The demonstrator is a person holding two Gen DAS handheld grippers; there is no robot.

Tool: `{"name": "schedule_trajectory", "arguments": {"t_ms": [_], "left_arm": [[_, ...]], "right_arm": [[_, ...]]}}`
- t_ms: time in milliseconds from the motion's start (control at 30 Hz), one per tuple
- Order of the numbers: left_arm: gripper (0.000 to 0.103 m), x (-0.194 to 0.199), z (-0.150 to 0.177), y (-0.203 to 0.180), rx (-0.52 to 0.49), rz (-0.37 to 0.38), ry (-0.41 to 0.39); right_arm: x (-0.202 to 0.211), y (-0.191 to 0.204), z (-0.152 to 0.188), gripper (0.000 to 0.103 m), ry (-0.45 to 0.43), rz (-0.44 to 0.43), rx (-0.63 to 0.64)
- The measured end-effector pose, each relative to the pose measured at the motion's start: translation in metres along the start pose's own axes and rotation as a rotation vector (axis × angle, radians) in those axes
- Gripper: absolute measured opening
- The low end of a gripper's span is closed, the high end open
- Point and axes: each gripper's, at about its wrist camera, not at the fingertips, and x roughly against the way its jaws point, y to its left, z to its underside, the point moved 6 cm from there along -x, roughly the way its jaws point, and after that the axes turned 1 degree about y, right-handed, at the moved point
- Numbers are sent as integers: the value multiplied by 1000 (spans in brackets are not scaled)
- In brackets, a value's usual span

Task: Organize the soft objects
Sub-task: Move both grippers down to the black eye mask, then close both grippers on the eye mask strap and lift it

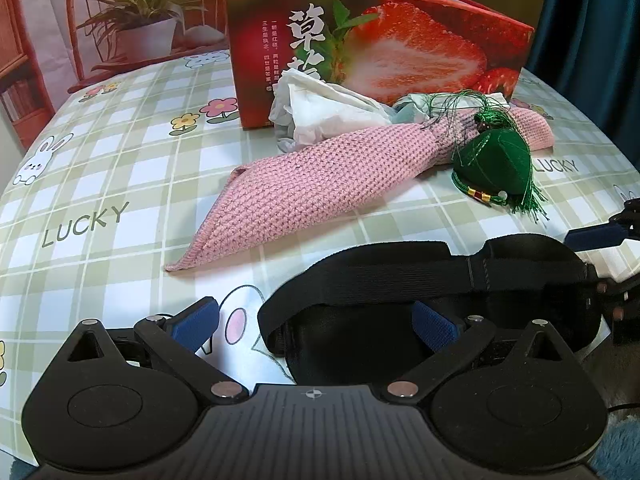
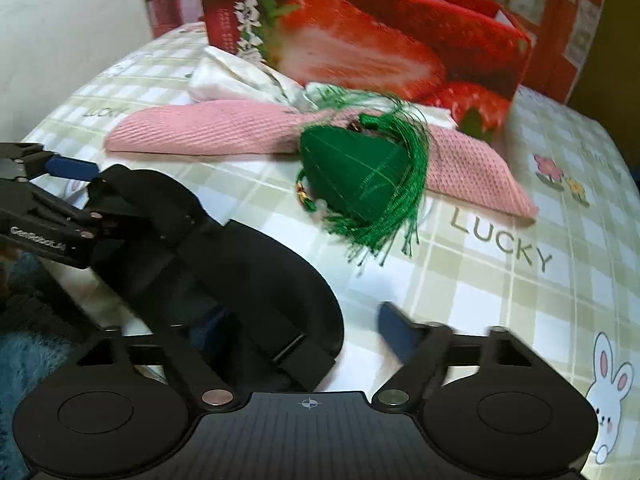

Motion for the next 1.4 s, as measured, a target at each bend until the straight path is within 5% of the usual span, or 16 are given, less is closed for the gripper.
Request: {"name": "schedule_trajectory", "arguments": {"t_ms": [67,133,433,500,633,767,1167,1400], "left_arm": [[103,0,0,0,-1,1,-1],[103,0,0,0,-2,4,-3],[98,3,0,-8,-26,55,-21],[91,4,-1,-9,-28,54,-32],[57,7,-4,-6,-20,53,-63],[35,10,-5,-1,14,67,-72],[27,11,-6,13,136,94,-73],[27,12,-6,16,148,103,-77]], "right_arm": [[1,-4,-2,40,-16,2,-7],[0,-9,-5,32,-37,4,-15],[-6,-26,-19,19,-124,80,-44],[-5,-28,-18,19,-139,74,-59],[-3,-32,-16,19,-154,60,-85],[-3,-33,-14,20,-165,50,-109],[13,-21,-3,48,-134,18,-74],[5,-33,1,40,-128,2,-164]]}}
